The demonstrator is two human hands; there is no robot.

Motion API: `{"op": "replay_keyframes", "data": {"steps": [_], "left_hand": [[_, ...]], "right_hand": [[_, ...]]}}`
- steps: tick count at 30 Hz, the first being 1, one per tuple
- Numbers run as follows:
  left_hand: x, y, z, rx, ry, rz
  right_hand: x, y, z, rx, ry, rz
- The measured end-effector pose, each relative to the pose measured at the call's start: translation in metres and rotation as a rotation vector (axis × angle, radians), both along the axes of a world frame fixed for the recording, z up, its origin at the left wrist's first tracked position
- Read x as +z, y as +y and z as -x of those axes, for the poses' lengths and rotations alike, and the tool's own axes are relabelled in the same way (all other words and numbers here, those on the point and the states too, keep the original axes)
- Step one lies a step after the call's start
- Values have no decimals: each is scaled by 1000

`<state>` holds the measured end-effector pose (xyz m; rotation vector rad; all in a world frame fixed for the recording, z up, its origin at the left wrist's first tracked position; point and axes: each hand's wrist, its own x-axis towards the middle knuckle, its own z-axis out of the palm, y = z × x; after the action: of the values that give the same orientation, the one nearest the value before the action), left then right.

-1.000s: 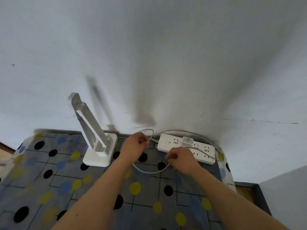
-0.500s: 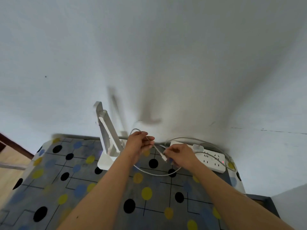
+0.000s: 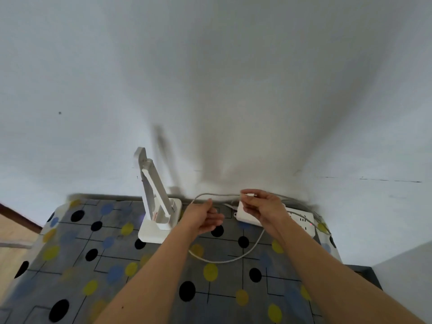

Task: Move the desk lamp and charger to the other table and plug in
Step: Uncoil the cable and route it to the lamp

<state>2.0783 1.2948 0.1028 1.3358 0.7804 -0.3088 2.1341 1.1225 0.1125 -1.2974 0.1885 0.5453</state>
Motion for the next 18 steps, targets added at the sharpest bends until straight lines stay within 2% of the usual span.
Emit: {"op": "replay_keyframes", "data": {"steps": [2,5,9,13,18], "left_hand": [[-4,10,3,-15,7,-151],[-12,31,11,19,-36,-393],[-23,52,28,132,-9,-515],[-30,60,40,230,20,-645],[-28,61,40,279,-60,-808]], "right_hand": [[3,5,-2,-37,7,2],[4,15,-5,-92,62,-106],[7,37,-10,-87,62,-206],[5,65,-11,42,-100,-25],[-13,89,-5,219,-243,206]]}}
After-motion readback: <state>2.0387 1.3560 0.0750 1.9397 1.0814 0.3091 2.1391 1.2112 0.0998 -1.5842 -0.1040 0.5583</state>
